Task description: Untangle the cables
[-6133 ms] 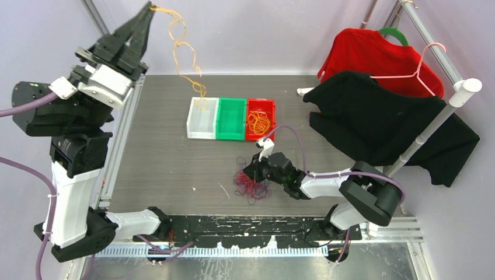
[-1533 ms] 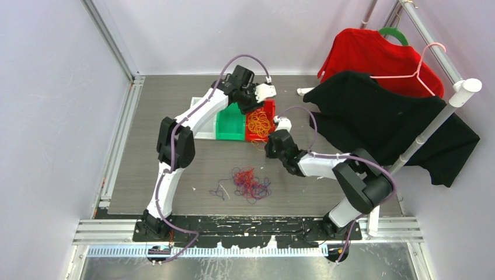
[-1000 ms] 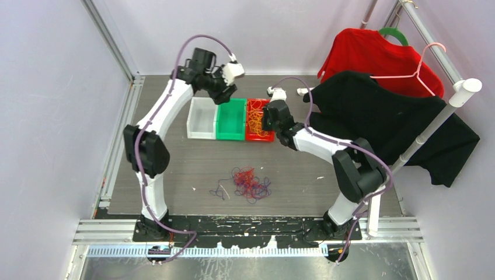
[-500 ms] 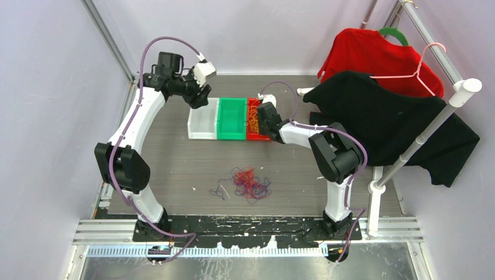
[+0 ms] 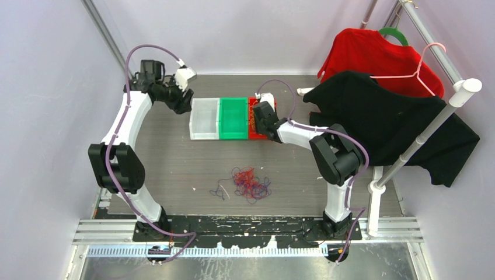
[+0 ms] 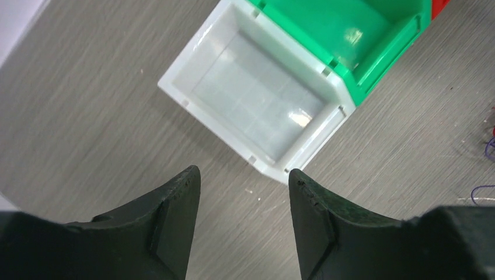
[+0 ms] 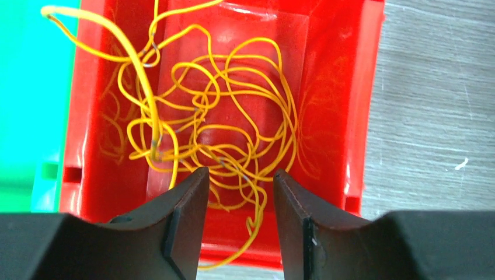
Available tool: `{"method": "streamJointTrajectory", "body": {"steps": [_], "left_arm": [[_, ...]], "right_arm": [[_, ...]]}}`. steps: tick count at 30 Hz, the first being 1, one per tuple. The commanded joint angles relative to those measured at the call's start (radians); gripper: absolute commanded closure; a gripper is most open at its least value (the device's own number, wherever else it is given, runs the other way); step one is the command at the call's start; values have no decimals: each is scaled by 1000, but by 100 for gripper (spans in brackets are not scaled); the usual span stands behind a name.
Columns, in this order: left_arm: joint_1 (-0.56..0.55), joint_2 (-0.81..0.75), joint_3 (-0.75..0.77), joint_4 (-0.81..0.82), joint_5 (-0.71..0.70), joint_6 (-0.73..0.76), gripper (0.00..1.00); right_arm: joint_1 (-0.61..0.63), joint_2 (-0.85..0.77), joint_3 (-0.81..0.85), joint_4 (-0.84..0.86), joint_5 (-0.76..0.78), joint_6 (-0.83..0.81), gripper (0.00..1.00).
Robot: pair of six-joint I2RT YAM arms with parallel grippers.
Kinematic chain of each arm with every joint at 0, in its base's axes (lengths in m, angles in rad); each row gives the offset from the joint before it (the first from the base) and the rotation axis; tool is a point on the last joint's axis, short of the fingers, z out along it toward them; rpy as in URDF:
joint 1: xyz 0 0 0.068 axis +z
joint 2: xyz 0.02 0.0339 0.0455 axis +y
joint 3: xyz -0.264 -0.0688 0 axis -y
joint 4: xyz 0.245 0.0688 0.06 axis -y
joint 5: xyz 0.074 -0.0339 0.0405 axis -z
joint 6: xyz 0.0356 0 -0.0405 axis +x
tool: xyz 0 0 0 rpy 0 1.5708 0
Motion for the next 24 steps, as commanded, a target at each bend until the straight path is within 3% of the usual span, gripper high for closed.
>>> {"method": "streamJointTrajectory", "body": {"steps": [1, 15, 24], "left_arm": [[29, -82, -41, 42, 26, 28, 43], [103, -105, -109, 108, 51, -17, 50], [112, -82, -235, 214, 89, -170, 53]], "right_arm": [[0, -136, -2, -21, 17, 12, 49], [-10, -245, 87, -123, -65, 15, 44], [-56, -55, 296, -114, -123, -42, 44]]}}
